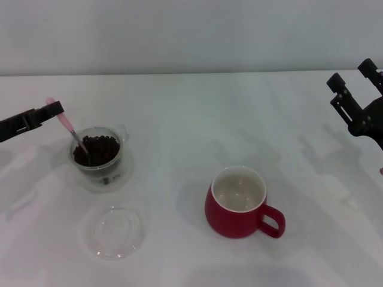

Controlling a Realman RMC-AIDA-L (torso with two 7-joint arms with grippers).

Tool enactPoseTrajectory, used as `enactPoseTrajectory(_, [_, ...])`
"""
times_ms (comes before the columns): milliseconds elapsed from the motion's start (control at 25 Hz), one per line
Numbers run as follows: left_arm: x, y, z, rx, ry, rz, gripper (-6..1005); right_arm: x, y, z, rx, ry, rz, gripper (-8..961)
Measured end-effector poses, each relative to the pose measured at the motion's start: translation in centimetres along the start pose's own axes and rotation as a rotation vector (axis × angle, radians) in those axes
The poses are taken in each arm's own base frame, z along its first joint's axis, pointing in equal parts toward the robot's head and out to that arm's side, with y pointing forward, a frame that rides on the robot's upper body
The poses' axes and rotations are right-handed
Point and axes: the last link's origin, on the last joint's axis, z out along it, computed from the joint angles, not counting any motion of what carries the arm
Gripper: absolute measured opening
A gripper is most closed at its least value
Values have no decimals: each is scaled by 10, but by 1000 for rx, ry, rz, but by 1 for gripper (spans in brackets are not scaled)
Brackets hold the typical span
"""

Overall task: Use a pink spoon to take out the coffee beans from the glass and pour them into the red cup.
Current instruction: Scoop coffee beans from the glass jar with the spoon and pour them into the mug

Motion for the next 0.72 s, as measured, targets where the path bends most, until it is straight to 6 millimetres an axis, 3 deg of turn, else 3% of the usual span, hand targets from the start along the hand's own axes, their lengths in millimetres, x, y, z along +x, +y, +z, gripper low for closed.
enactPoseTrajectory(400, [-11,-5,3,31,18,-119,128,2,-1,0,5,15,-2,686])
enactPoseTrajectory(720, [-18,-12,-6,43,92,-238,128,3,-4,5,8,23,-11,684])
